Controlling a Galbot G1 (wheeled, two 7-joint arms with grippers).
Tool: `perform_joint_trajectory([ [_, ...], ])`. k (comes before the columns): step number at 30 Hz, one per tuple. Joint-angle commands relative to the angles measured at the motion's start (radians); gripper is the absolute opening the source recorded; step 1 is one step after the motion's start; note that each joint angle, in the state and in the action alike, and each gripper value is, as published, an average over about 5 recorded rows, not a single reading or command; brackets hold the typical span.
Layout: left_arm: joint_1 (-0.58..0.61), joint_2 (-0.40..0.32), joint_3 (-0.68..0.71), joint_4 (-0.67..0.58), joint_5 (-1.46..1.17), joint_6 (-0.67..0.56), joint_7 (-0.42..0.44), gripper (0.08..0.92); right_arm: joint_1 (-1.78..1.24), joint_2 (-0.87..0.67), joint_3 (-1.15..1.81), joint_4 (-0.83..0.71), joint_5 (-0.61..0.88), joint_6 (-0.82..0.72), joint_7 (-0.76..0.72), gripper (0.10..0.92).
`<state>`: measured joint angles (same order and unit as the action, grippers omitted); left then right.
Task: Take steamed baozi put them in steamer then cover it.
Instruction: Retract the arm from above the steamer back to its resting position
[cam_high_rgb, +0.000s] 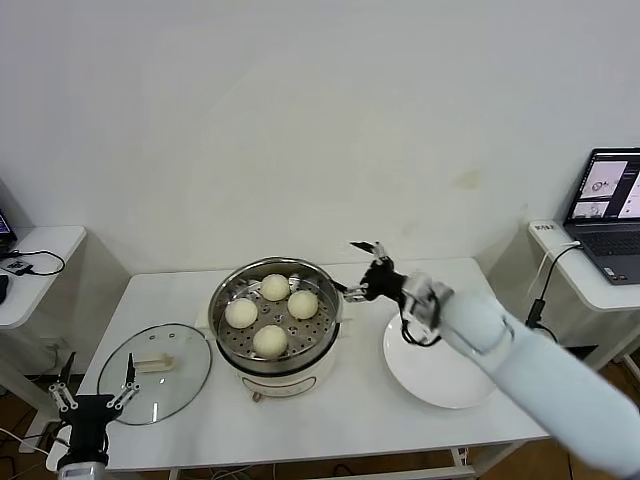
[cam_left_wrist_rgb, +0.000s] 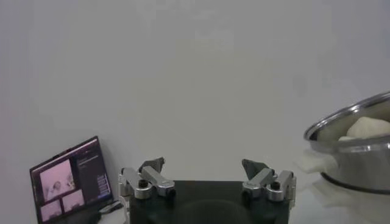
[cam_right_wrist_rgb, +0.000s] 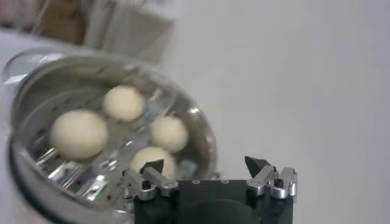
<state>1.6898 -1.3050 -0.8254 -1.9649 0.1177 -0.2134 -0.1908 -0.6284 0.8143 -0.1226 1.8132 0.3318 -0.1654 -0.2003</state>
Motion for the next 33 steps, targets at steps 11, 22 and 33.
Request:
perform_joint_trajectory([
  [11, -0.044, 0.201, -0.017, 0.214, 0.965, 0.028, 0.004, 0.823, -0.976, 0.590, 0.945, 0.116, -0.305, 0.474, 0.015, 0.823],
  [22, -0.093, 0.227, 0.048, 0.318, 1.149, 0.023, 0.037, 0.823, -0.984, 0.615, 0.999, 0.044, -0.340, 0.545, 0.037, 0.823],
  [33, -0.268, 0.283, 0.098, 0.446, 1.134, 0.024, 0.049, 0.823, -0.967, 0.626, 0.988, 0.033, -0.339, 0.532, 0.038, 0.823],
])
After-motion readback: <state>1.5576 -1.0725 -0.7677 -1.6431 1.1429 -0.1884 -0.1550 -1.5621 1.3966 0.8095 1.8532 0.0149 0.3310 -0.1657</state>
